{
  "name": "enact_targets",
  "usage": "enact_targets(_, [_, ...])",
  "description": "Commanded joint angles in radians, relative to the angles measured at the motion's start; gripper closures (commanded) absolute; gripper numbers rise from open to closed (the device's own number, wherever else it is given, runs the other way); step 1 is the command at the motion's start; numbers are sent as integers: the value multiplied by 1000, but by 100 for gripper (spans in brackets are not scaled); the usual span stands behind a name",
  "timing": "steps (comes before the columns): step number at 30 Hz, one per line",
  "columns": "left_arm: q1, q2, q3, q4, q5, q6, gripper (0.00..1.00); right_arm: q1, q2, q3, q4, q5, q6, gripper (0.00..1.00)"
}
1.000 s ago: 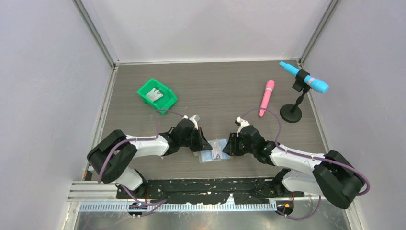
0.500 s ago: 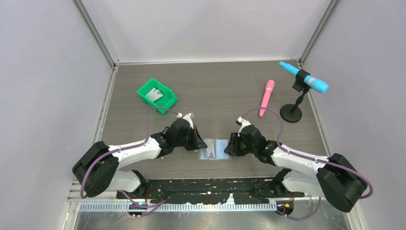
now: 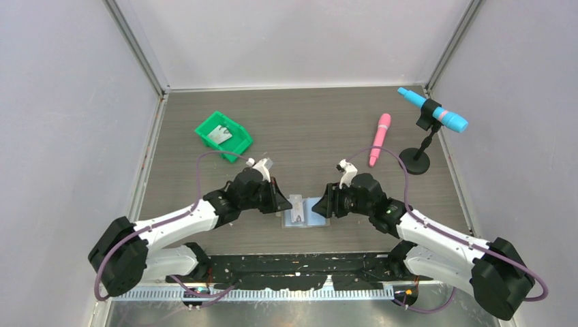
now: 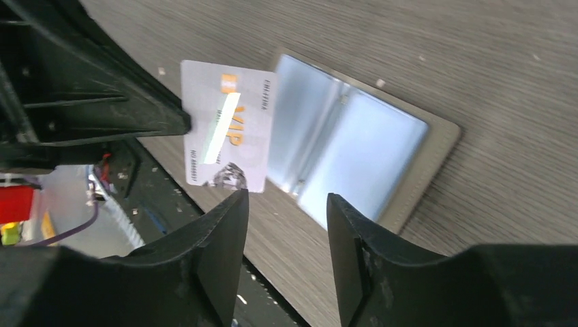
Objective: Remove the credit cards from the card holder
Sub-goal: Remove the credit card from the card holder, then place the credit card in the storage box.
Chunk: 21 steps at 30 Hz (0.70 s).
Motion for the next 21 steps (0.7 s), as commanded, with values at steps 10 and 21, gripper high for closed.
enact_targets(10, [-5,-238,-46,145,134,-14,100,-9,-68,-48,323,-237,50,31])
enact_targets(21, [-5,-334,-97,224,130,-29,100,-11,-49,-96,569,-381,156,37])
